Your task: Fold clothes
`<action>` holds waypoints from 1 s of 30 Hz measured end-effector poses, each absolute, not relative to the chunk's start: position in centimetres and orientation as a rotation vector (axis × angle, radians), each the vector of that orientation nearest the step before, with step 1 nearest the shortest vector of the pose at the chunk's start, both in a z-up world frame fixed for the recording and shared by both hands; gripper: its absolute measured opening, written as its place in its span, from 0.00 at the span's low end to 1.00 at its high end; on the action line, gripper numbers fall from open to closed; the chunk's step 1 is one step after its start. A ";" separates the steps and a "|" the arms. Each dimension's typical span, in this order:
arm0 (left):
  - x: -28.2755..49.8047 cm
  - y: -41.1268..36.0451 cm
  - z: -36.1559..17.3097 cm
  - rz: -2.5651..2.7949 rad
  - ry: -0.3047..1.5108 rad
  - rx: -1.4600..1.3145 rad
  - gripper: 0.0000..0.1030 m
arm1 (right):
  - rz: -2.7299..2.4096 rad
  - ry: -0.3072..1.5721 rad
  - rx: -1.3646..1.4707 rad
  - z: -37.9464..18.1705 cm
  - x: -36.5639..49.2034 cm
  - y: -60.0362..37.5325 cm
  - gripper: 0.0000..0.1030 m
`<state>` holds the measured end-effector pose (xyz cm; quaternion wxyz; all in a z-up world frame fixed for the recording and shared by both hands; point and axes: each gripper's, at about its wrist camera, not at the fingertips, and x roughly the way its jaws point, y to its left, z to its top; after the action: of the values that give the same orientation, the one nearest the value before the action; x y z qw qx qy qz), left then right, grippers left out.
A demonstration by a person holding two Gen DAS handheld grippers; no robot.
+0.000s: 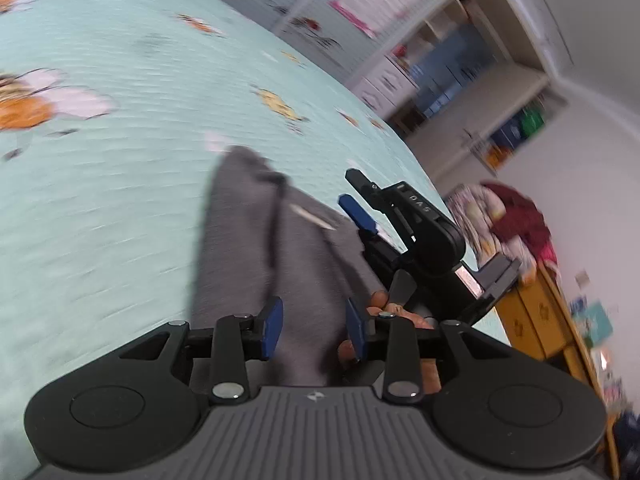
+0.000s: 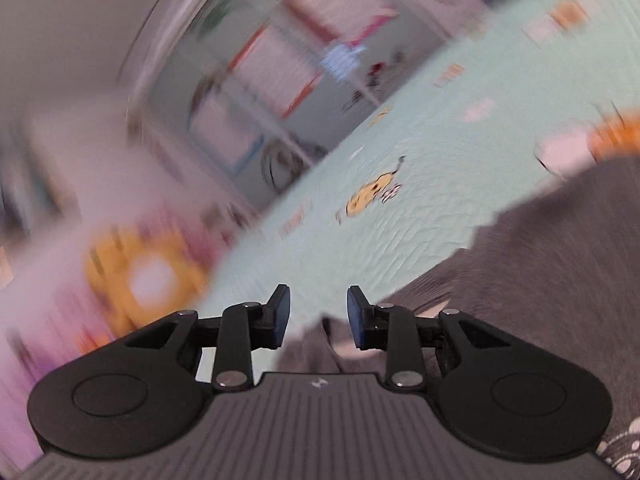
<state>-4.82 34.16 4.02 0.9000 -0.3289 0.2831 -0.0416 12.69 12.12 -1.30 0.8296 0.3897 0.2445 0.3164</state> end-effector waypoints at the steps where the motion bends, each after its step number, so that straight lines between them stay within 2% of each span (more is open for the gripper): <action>1: -3.7 33.8 4.2 -0.077 0.579 -0.654 0.35 | 0.665 0.517 0.907 -1.7 13.0 11.2 0.31; 6: 2.9 33.0 2.6 -0.038 0.596 -0.531 0.33 | 0.608 0.445 1.066 -1.7 13.0 8.6 0.31; 8: 4.9 32.9 0.0 0.008 0.639 -0.472 0.16 | 0.589 0.420 1.076 -1.3 12.9 8.2 0.31; 9: 5.1 32.8 -0.7 0.020 0.636 -0.448 0.11 | 0.580 0.413 1.071 -1.2 12.8 8.2 0.31; 15: 4.4 30.7 -0.6 0.071 0.591 -0.265 0.13 | 0.495 0.413 0.965 0.2 11.4 8.4 0.32; 22: 3.3 29.6 2.6 0.103 0.683 -0.222 0.13 | 0.495 0.536 1.105 1.1 3.3 0.3 0.32; 24: 0.9 28.3 4.4 0.026 0.652 -0.247 0.14 | 0.469 0.528 1.097 1.4 -0.6 -3.3 0.33; 26: -1.9 26.5 5.6 -0.078 0.632 -0.250 0.19 | 0.418 0.517 1.077 1.3 -3.8 -6.6 0.35; 30: -6.9 22.9 3.5 -0.168 0.744 -0.233 0.22 | 0.351 0.485 1.063 -0.3 -8.3 -11.2 0.42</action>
<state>-6.86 22.94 3.52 0.9215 -0.1136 0.3623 -0.0820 -8.26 -11.21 -0.31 0.8197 0.4989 0.2278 0.1649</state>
